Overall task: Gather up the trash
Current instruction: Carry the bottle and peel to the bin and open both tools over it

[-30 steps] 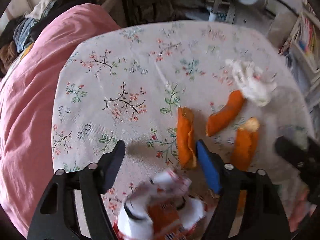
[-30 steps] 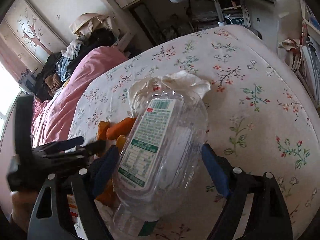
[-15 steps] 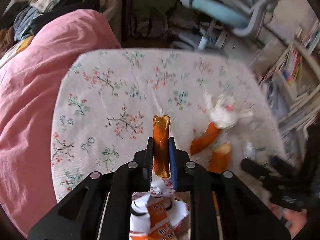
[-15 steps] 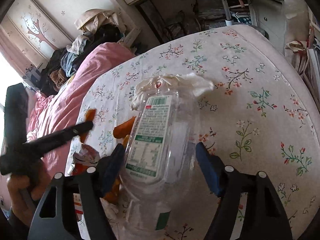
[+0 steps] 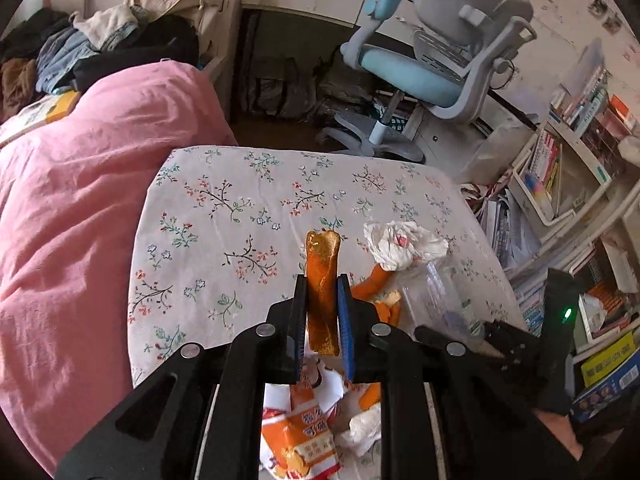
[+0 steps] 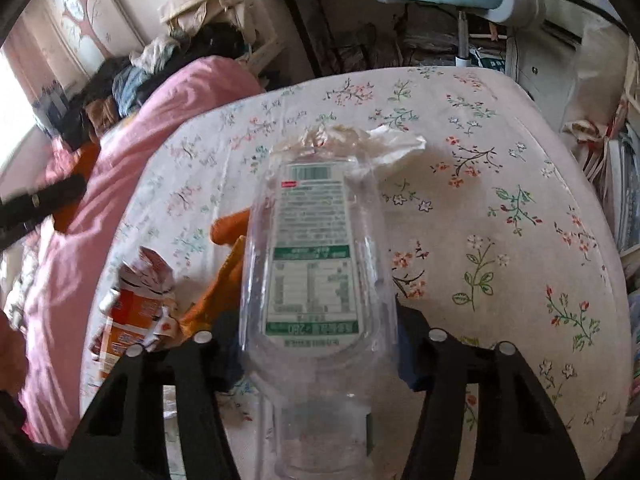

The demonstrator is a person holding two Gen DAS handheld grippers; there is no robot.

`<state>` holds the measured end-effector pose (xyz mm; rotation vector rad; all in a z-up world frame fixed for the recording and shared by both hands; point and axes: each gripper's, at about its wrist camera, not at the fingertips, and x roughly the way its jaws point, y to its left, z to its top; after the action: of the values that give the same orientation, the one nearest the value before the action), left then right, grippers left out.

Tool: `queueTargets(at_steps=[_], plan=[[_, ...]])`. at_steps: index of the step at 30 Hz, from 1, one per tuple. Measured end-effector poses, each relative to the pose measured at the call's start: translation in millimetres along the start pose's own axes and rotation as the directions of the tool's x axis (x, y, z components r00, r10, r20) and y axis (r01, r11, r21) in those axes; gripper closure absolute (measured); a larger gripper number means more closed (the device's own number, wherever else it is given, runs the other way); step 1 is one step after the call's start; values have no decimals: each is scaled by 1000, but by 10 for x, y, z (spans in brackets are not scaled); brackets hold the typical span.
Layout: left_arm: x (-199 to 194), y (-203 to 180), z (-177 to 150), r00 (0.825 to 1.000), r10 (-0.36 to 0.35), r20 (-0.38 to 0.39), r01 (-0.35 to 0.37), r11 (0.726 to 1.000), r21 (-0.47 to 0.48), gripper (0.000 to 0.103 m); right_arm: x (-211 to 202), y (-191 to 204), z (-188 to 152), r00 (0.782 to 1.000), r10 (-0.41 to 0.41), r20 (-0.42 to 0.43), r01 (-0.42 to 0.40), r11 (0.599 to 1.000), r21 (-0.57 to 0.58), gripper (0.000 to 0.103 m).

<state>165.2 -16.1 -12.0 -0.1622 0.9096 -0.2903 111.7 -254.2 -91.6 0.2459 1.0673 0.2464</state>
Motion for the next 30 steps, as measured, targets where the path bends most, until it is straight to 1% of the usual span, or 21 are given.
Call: queueTargets(at_steps=[5, 10, 12, 15, 17, 18, 21, 22, 24, 25, 27, 28, 29, 30], plan=[[-177, 7, -165, 1000, -6, 20, 6, 1000, 22, 89, -170, -56, -89, 993, 112, 26, -113, 991, 78, 46], [-353, 11, -382, 1000, -12, 24, 11, 1000, 28, 89, -458, 17, -282, 979, 197, 59, -203, 973, 108, 46], [-441, 1, -493, 999, -17, 29, 16, 999, 33, 89, -638, 116, -436, 971, 230, 66, -235, 968, 84, 46], [-632, -26, -740, 999, -33, 38, 32, 999, 31, 89, -906, 274, -714, 963, 256, 84, -258, 966, 18, 46], [-743, -47, -914, 998, -42, 39, 40, 999, 31, 89, -1094, 406, -1006, 962, 257, 97, -254, 966, -38, 46], [-783, -59, -989, 998, -44, 37, 43, 999, 31, 89, -1177, 476, -1208, 960, 263, 98, -257, 964, -64, 46], [-925, -71, -1317, 999, -50, 20, 49, 998, 29, 89, -1251, 576, -1654, 964, 259, 67, -253, 963, -87, 46], [-976, -76, -1446, 999, -49, 11, 49, 998, 27, 89, -1248, 583, -1843, 963, 267, 42, -263, 962, -78, 46], [-1058, -86, -1663, 999, -52, -6, 52, 998, 22, 89, -1194, 581, -2119, 962, 274, -10, -274, 960, -47, 46], [-1115, -102, -1821, 998, -54, -17, 55, 998, 23, 89, -1167, 579, -2195, 962, 272, -29, -273, 961, -40, 46], [-1170, -120, -2018, 998, -54, -34, 55, 998, 20, 89, -1105, 589, -2339, 965, 255, -64, -257, 966, -34, 46], [-1193, -138, -2183, 997, -59, -57, 60, 998, 11, 89, -1079, 594, -2377, 965, 251, -75, -254, 967, -32, 46], [-1193, -154, -2282, 995, -62, -75, 63, 998, 6, 89, -1077, 615, -2423, 966, 245, -85, -249, 968, -35, 46], [-1180, -171, -2392, 993, -62, -99, 63, 998, 3, 89, -1021, 637, -2452, 968, 225, -109, -232, 972, -49, 46]])
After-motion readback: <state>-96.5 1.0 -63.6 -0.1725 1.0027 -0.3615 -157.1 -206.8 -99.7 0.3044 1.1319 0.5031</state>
